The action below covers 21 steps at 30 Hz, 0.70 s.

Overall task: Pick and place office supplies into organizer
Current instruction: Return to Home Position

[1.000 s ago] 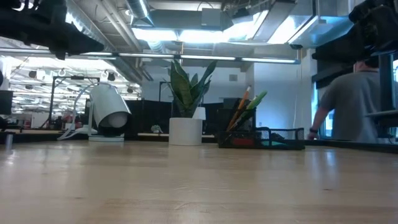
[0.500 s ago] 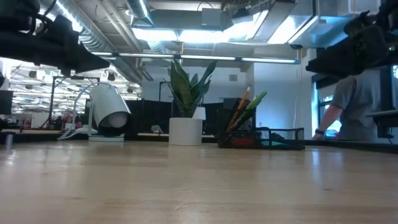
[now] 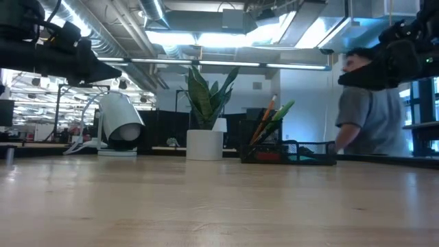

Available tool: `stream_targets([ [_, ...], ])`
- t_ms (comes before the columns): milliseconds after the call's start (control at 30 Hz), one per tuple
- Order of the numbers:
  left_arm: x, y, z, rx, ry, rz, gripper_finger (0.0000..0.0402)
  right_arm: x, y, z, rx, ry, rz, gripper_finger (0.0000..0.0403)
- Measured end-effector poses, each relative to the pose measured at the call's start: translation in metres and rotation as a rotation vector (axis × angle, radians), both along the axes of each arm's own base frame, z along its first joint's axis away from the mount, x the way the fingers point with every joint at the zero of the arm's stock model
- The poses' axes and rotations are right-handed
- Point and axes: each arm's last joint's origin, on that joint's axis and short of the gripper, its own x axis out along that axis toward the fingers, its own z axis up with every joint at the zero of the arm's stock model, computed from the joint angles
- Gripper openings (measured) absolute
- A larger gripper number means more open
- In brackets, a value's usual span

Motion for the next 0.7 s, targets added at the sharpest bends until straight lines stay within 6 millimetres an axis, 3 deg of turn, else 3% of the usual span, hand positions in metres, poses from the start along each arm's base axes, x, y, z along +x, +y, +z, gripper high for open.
stream_targets([
  [433, -0.001, 0.002, 0.0, 0.015, 0.015, 0.037, 0.0027, 0.0, -0.012, -0.004, -0.013, -0.045, -0.122, 0.0175],
  [700, -0.002, 0.003, 0.0, 0.239, 0.215, 0.061, 0.0027, 0.0, -0.012, -0.004, -0.046, -0.028, -0.128, 0.0175],
])
